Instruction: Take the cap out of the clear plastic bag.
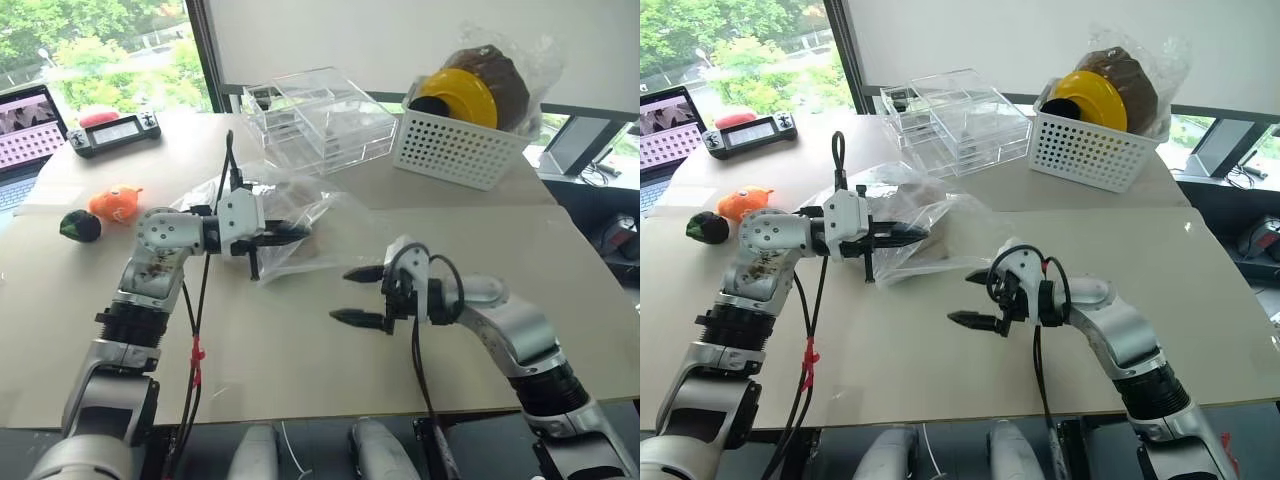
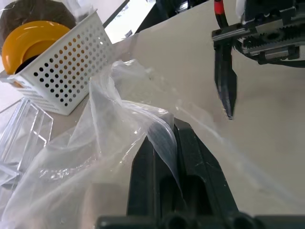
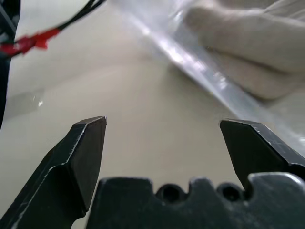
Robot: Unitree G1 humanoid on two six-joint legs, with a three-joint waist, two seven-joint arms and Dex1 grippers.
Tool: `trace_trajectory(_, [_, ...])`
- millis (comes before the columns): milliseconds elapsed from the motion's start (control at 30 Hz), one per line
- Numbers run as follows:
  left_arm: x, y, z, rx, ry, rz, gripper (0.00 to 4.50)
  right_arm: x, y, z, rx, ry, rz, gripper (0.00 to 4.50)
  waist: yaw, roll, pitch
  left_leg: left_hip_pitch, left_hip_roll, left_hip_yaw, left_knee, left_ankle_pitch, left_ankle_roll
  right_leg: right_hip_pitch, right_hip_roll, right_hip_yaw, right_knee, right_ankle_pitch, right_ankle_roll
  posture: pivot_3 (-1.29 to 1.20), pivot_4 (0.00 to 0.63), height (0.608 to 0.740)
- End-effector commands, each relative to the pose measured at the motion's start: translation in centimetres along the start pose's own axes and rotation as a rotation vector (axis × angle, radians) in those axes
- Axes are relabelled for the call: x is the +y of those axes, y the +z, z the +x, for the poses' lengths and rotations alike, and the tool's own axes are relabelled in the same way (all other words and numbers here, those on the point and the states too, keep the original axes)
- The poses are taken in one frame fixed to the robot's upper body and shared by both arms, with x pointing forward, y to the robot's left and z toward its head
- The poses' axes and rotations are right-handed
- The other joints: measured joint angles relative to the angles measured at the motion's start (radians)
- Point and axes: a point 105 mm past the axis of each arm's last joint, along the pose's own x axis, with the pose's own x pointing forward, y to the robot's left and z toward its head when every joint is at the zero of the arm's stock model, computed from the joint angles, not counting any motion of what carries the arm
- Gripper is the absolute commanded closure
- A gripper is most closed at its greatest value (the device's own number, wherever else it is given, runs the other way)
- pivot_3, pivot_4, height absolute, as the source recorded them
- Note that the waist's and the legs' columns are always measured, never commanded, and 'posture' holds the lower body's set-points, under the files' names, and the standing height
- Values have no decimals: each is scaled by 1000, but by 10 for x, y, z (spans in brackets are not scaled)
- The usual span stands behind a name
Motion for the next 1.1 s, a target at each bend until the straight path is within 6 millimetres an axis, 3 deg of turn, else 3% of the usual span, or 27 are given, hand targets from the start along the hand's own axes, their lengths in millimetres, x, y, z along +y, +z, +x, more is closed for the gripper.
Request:
trace_trajectory(33, [-2, 12, 3, -31, -10, 58, 4443, -34, 21, 4, -93, -202, -10, 0, -2, 0, 0, 0, 0, 0, 0, 0, 0, 0, 0, 0, 0, 0, 0, 0, 150, 735])
trace_trajectory(167, [-4, 12, 4, -31, -14, 59, 4443, -39, 33, 9, -173, -237, 50, 0, 1, 0, 0, -1, 0, 0, 0, 0, 0, -1, 0, 0, 0, 0, 0, 0, 150, 735])
trace_trajectory(400, [-2, 25, 7, -68, -3, 67, 4443, -51, 12, 32, -100, -371, 7, 0, 9, 0, 0, -1, 0, 0, 0, 0, 0, -1, -1, 0, 0, 0, 0, 0, 150, 735])
trace_trajectory(500, [-6, 29, 9, -87, -16, 50, 4443, -50, 15, 44, -105, -408, -116, 0, 9, 0, 0, -2, 0, 0, 0, 0, 0, -2, -1, 0, 0, 0, 0, 0, 150, 735])
trace_trajectory(633, [-6, 37, 10, -130, -13, -18, 4443, -35, 24, 62, -184, -418, -339, 0, 8, 0, 0, -2, 0, 0, -1, 0, 0, -2, -1, 0, 0, 0, 0, 0, 150, 735])
trace_trajectory(767, [-3, 41, 10, -130, -11, -15, 4443, -28, 11, 68, -152, -397, -554, 0, 10, 0, 0, -1, 0, 0, 0, 0, 0, -1, -1, 0, 0, 0, 0, 0, 150, 735])
trace_trajectory(967, [1, 46, 10, -135, -8, -3, 4443, -30, -7, 72, -67, -362, -738, 0, 12, 0, 0, -1, 0, 0, 0, 0, 0, -1, -1, 0, 0, 0, 0, 0, 150, 735])
trace_trajectory(1100, [0, 50, 11, -145, -15, 1, 4443, -50, -17, 75, 60, -439, -872, 0, 7, 0, 0, 1, 0, 0, 0, 0, 0, 0, -1, 0, 1, 0, 0, 0, 150, 735])
